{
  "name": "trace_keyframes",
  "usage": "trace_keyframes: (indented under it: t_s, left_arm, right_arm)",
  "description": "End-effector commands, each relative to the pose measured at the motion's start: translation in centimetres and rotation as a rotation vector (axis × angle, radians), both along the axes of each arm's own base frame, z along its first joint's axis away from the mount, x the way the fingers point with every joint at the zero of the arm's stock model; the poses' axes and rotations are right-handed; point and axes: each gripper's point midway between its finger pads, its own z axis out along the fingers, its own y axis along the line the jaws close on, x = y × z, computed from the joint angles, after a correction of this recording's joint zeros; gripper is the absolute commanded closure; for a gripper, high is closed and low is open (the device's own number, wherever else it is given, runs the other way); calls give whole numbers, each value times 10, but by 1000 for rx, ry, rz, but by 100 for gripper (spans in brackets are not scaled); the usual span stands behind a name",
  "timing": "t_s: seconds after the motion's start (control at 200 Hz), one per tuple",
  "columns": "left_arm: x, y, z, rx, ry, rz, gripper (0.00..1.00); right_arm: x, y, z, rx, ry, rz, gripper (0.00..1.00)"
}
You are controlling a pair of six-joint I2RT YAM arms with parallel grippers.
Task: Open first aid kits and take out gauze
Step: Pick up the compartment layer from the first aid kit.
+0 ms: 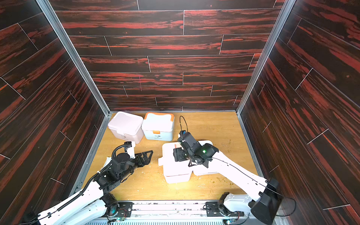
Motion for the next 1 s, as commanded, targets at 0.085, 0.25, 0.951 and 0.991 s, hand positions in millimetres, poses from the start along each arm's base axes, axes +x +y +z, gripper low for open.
trace_keyframes:
  t_s: [0.085,0.25,0.951,0.991]
  left_arm:
    - [-12,-11,17,-13,-158,-118,0]
    - [-18,-15,18,35,-174,-174,0]
    - [-11,-46,-12,48,-74,-292,0]
    - [-11,-47,-12,47,-75,-295,0]
  right_arm:
    - [2,1,-20,-83,104,-46,31]
    - [9,7,-40,-135,169,-85,43]
    - [33,22,-89,-281,268,-204,76]
    - [35,20,-90,-297,269,-221,79]
